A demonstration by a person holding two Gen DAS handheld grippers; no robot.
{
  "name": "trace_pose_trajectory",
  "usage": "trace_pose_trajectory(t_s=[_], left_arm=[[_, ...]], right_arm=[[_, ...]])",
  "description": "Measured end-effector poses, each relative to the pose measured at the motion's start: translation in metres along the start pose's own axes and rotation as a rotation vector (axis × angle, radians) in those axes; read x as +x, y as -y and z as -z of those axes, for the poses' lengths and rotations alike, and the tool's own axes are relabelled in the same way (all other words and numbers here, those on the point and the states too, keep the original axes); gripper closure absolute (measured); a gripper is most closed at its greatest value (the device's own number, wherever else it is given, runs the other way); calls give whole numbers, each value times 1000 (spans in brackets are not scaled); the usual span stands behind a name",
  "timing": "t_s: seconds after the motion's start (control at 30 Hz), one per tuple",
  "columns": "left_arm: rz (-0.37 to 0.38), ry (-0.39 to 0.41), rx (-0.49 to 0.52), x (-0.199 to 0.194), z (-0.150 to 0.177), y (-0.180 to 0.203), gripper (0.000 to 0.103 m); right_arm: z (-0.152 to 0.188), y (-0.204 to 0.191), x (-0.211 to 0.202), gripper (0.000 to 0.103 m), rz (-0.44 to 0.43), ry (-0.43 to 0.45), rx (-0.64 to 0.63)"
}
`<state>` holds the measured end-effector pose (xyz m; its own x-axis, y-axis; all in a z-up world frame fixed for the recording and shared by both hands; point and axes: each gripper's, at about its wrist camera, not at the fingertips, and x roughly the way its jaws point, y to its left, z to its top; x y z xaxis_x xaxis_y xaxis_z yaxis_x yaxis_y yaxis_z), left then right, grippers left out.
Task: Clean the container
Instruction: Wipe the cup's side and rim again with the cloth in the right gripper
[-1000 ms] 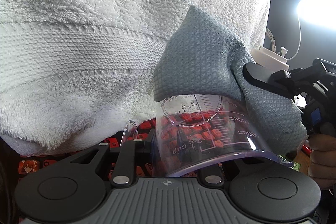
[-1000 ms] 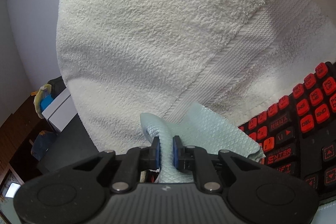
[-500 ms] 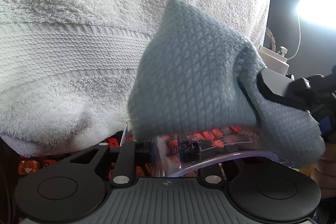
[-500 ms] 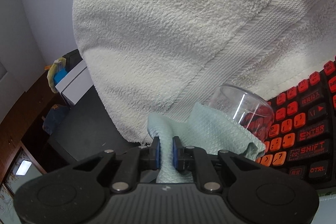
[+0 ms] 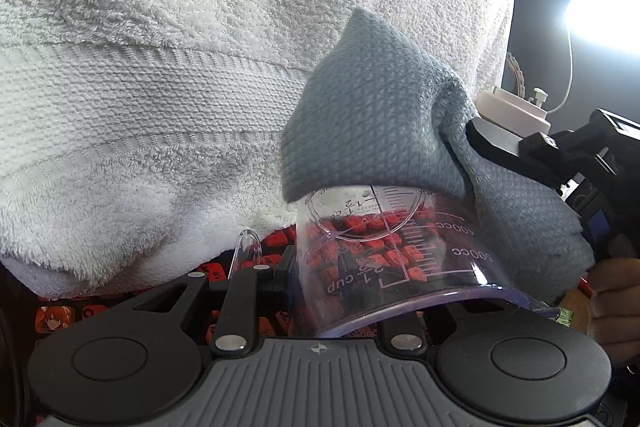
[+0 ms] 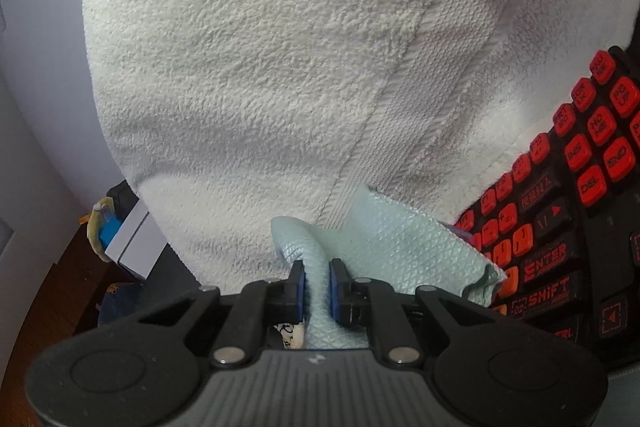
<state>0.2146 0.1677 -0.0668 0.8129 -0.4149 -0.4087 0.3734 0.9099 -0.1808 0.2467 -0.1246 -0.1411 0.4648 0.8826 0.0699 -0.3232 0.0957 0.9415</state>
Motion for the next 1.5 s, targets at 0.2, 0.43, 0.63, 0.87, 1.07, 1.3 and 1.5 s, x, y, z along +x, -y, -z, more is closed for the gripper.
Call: trace_pose_trajectory(t_s=[0.2,0.43,0.63,0.87,1.07,1.3,1.5], left_arm=[[-1,0,0,17,-9,18,83],[-1,-1,2,16,-7,18,83],[-2,-1,3,15,-6,18,82],[-3,-1,3,13,-6,17,82],[-2,-1,3,19,-8,20,83],[-3,0,4,25,-10,24,82],[-3,0,5,19,-6,16,82]], right_arm=[[11,-8,11,93,-26,-91,-18],[5,-6,7,93,-22,-76,-3],[-8,6,-5,92,-15,4,61],[-4,6,-2,92,-17,13,77],[10,-5,10,93,-27,-57,17],[6,-6,7,93,-22,-58,15],[-10,4,-11,91,11,61,43]])
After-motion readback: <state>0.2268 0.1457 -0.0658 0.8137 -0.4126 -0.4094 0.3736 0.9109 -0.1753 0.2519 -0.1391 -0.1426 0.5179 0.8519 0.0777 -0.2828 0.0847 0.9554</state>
